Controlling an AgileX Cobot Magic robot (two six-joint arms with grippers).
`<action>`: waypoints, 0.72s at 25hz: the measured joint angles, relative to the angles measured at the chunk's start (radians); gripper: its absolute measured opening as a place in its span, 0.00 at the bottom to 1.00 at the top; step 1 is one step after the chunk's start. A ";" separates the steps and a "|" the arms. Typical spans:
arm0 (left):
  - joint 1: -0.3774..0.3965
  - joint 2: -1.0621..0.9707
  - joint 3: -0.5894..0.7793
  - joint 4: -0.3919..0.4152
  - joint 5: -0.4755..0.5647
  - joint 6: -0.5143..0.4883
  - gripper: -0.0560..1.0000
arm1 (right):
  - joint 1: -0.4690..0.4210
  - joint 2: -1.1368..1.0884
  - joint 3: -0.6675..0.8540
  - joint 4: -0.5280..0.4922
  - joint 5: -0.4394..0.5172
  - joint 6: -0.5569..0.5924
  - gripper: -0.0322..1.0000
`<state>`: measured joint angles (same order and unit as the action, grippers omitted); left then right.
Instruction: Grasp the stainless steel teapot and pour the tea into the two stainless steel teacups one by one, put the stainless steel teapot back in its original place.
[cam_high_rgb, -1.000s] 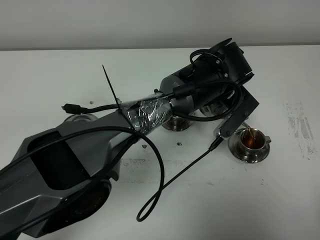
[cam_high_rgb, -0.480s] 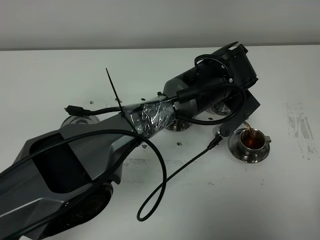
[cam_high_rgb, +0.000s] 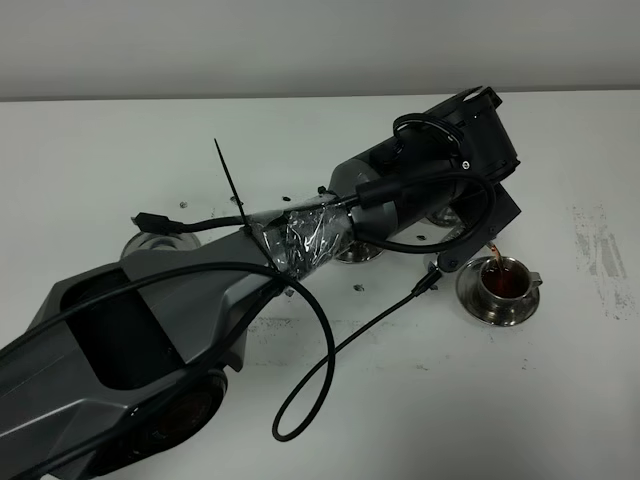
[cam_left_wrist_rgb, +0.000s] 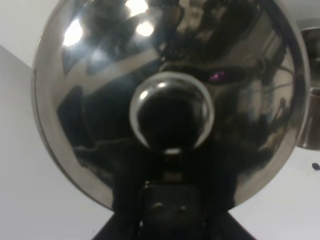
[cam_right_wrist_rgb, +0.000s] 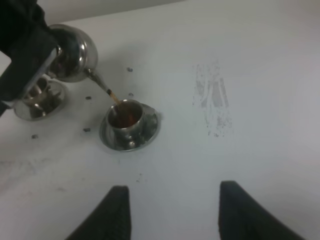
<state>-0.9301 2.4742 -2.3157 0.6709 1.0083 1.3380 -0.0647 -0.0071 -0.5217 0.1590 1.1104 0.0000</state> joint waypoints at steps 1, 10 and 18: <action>-0.002 0.000 0.000 0.002 -0.001 0.000 0.23 | 0.000 0.000 0.000 0.000 0.000 0.000 0.41; -0.010 0.000 0.000 0.023 -0.013 0.002 0.23 | 0.000 0.000 0.000 0.000 0.000 0.000 0.41; -0.010 0.000 0.000 0.027 -0.017 0.004 0.23 | 0.000 0.000 0.000 0.000 0.000 0.000 0.41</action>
<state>-0.9402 2.4742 -2.3157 0.6981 0.9913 1.3423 -0.0647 -0.0071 -0.5217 0.1590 1.1104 0.0000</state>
